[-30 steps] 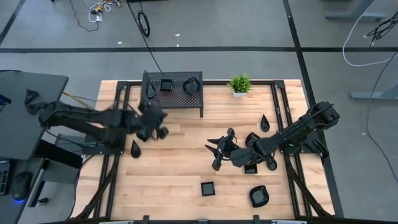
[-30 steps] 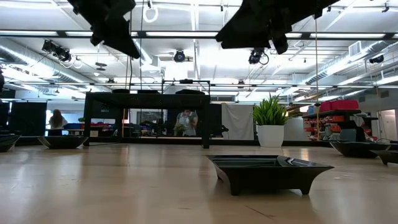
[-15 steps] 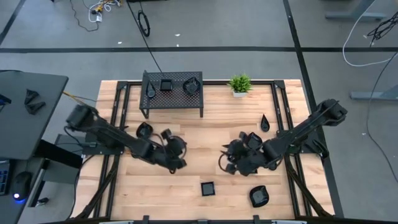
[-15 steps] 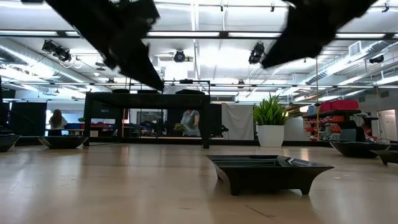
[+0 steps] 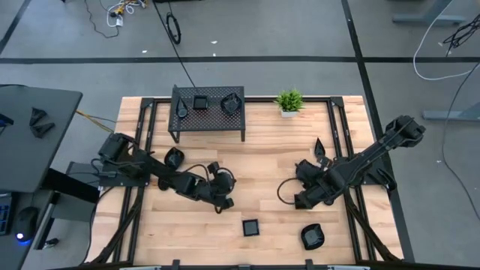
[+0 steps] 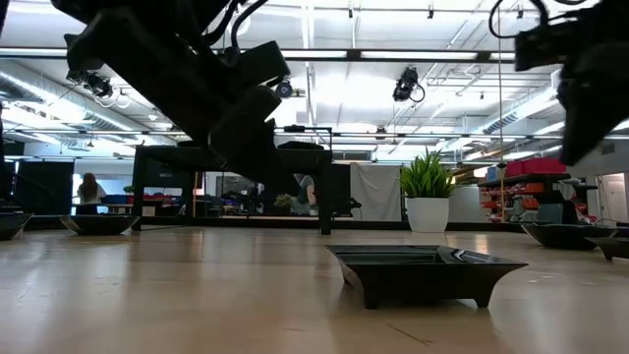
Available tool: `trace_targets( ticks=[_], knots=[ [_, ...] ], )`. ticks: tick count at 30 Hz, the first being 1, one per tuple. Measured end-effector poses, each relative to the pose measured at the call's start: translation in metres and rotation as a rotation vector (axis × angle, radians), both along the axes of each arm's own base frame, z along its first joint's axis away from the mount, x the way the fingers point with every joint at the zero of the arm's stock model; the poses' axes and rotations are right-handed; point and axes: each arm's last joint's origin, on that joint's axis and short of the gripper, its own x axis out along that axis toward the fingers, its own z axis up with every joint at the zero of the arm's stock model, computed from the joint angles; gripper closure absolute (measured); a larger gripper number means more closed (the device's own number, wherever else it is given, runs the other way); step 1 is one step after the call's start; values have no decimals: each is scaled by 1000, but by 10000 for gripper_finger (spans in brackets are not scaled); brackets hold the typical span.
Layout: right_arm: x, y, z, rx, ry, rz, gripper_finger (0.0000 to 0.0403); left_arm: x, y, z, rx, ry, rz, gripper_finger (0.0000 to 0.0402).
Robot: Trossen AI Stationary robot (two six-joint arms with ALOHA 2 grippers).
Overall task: Pick & Place Mini shaped plates
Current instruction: Stack the black leaf shaped plate on top of the black leaf shaped plates on the shelf
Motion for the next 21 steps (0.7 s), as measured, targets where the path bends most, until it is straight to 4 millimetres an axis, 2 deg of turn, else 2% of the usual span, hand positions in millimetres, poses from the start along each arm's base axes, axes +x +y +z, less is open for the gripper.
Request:
trace_targets(
  ticks=[4,11,15,21],
  knots=[
    [-9,8,-8,23,108,192,265,1,0,1,0,-14,3,385],
    [-23,9,-39,-4,221,528,254,1,0,1,-1,-18,3,385],
    [-31,4,-55,-21,256,576,254,2,1,1,3,-16,5,385],
    [-39,-4,-71,-54,257,546,263,3,5,2,7,-22,11,385]
  ],
)
